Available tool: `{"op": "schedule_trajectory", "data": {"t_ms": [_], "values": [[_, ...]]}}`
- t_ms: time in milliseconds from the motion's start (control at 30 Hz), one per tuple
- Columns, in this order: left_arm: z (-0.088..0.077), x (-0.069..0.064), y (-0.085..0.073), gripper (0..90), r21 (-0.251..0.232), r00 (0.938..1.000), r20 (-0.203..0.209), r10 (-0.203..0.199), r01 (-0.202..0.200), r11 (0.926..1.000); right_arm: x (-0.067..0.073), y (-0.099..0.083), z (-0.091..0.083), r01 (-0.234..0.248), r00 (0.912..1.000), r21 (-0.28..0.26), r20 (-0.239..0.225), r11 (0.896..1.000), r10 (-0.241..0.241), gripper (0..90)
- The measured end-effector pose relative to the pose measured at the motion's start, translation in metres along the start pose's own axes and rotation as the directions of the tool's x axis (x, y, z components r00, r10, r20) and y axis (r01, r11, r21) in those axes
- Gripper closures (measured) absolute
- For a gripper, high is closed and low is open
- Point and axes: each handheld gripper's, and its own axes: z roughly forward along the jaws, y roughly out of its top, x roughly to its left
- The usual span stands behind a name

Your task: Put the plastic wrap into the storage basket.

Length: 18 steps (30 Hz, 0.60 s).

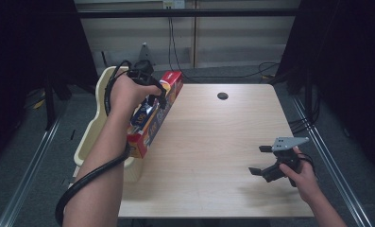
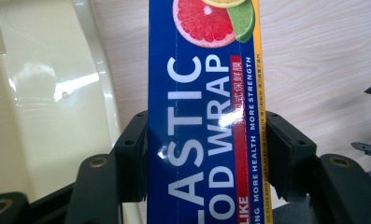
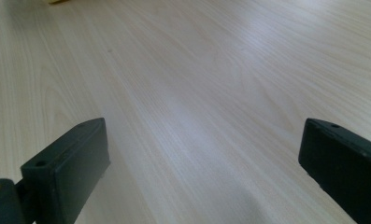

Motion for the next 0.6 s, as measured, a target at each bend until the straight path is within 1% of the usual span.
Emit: {"op": "schedule_trajectory", "data": {"t_ms": [133,200,333,433,467,500,600], "values": [[-0.005,0.005,-0.002,41.5,-0.007,1.0000,-0.006,-0.003,0.003,1.0000,0.000,0.000,0.000,-0.002,1.0000,0.001,-0.002,1.000,0.002,1.7],[-0.007,0.007,-0.003,41.4,-0.006,0.9999,-0.010,-0.011,0.011,0.9999,0.000,0.000,0.000,0.001,1.0000,0.001,0.003,1.000,-0.001,1.6],[-0.010,0.011,-0.004,41.4,-0.007,0.9998,-0.004,-0.019,0.019,0.9998,0.000,0.000,0.001,0.004,1.0000,0.005,-0.002,1.000,-0.004,1.6],[-0.015,0.013,-0.005,41.4,-0.010,0.9997,-0.010,-0.023,0.023,0.9997,0.001,0.000,0.001,0.001,1.0000,0.008,-0.001,1.000,-0.001,1.7],[-0.017,0.014,-0.005,41.4,-0.010,0.9997,-0.006,-0.022,0.022,0.9997,0.001,0.000,0.001,0.002,1.0000,0.006,-0.001,1.000,-0.001,1.7],[-0.018,0.015,-0.006,41.4,-0.015,0.9995,-0.008,-0.031,0.030,0.9994,0.000,0.000,0.000,0.004,1.0000,0.005,0.000,1.000,-0.004,1.7],[-0.023,0.017,-0.007,41.4,-0.023,0.9993,-0.015,-0.036,0.035,0.9991,0.000,0.000,0.000,0.003,1.0000,0.006,0.003,1.000,-0.003,1.7]]}}
